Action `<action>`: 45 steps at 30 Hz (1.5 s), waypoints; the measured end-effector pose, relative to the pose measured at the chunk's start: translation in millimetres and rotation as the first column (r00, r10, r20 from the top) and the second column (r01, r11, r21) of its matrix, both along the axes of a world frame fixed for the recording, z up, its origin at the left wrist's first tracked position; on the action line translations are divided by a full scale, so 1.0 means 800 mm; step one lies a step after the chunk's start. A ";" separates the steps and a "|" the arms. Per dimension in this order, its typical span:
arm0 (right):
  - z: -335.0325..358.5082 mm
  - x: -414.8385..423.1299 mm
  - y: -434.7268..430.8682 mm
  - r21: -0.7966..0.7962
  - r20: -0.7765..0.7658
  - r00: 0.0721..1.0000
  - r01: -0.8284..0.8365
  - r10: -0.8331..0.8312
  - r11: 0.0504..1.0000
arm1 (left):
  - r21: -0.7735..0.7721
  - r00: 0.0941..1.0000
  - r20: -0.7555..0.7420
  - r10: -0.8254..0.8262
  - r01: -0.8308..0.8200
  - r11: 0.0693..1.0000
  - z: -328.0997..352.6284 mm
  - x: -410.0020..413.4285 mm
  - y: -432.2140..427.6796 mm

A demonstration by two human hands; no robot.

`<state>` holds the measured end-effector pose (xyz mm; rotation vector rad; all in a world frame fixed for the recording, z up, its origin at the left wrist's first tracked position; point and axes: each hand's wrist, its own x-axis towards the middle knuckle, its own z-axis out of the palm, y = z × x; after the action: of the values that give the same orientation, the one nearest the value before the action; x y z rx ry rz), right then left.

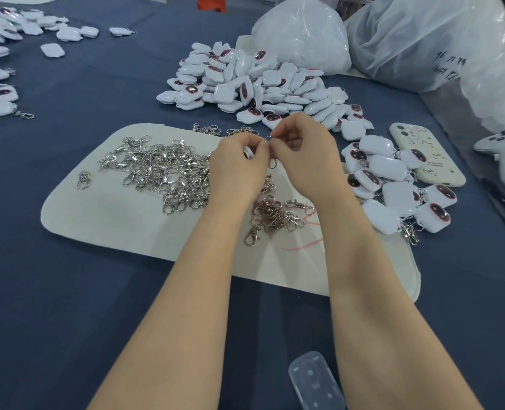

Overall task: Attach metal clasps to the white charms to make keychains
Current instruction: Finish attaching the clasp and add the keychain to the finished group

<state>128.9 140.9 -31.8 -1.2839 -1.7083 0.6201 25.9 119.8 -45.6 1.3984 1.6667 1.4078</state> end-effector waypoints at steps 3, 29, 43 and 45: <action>-0.001 -0.001 0.000 0.032 0.072 0.997 -0.006 0.003 0.999 | -0.009 0.996 -0.091 0.011 -0.012 1.000 0.000 0.001 -0.002; -0.004 -0.006 -0.004 0.052 0.077 0.997 0.009 -0.013 0.999 | 0.041 0.965 -0.221 0.142 -0.137 0.990 -0.002 0.001 -0.004; -0.008 0.004 -0.007 -0.010 -0.008 0.994 -0.109 0.108 0.994 | -0.010 0.998 -0.062 -0.020 0.020 1.000 0.000 -0.010 -0.002; -0.008 0.005 -0.008 -0.012 -0.060 0.989 -0.132 0.131 0.991 | 0.004 0.998 -0.046 -0.042 0.042 0.999 0.000 -0.011 -0.004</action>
<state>132.6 134.2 -38.5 -1.1587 -1.7521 0.7433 17.4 117.0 -45.4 1.4701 1.6534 1.3667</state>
